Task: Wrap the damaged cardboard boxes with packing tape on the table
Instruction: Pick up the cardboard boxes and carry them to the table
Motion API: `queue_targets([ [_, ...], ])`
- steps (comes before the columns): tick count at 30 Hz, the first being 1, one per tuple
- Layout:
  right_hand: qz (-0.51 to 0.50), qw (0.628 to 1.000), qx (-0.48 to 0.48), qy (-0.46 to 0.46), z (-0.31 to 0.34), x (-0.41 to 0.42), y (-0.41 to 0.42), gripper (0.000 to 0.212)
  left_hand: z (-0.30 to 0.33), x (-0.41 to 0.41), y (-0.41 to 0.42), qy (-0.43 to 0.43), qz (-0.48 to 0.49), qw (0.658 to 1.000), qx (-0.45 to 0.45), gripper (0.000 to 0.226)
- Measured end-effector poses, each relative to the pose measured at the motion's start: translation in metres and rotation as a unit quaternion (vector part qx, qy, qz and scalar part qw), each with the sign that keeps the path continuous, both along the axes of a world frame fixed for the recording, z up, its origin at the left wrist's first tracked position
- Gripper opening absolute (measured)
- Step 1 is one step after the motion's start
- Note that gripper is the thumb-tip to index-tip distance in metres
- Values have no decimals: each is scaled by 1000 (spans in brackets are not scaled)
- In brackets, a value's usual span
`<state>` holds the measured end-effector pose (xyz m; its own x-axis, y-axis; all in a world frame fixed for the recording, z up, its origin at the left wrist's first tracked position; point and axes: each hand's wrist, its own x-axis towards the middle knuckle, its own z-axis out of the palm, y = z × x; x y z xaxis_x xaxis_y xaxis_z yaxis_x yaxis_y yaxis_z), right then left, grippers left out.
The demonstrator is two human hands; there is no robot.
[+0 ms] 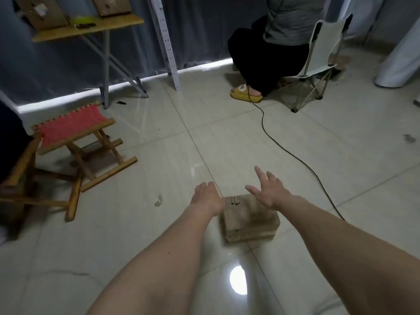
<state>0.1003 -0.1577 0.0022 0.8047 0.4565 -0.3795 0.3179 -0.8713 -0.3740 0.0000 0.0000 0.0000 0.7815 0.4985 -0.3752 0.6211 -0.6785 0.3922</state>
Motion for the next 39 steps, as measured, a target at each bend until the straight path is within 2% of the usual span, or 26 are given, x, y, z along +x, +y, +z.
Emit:
queue_targets([
  [6,-9,998,-40,40,-54,-4,-1,77,-51,-4,-11,35,13,999,-35,69],
  [11,-27,997,-20,63,-83,-1,-9,81,-78,-1,-25,56,64,992,-98,68],
  [17,-130,985,17,114,-110,-1,-23,91,-97,-3,-46,52,201,945,-253,52],
  [20,-160,977,62,127,-112,-2,-24,93,-100,-5,-54,22,242,917,-317,51],
  [25,-298,918,194,177,-112,10,-19,86,-98,-6,-51,-45,318,883,-342,34],
  [27,-343,898,217,171,-110,14,-15,77,-96,-10,-48,-97,375,857,-340,23],
  [30,-365,879,248,181,-105,15,-4,69,-92,-15,-40,-190,445,814,-322,26],
  [32,-364,864,295,185,-100,11,4,59,-83,-15,-34,-246,485,754,-369,25],
  [35,-366,822,383,207,-92,2,16,45,-70,-15,-17,-299,516,657,-462,36],
  [37,-334,799,438,240,-82,-1,26,46,-61,-17,-3,-318,512,629,-492,43],
  [39,-306,780,472,274,-65,-2,37,51,-51,-21,10,-322,511,615,-506,52],
])
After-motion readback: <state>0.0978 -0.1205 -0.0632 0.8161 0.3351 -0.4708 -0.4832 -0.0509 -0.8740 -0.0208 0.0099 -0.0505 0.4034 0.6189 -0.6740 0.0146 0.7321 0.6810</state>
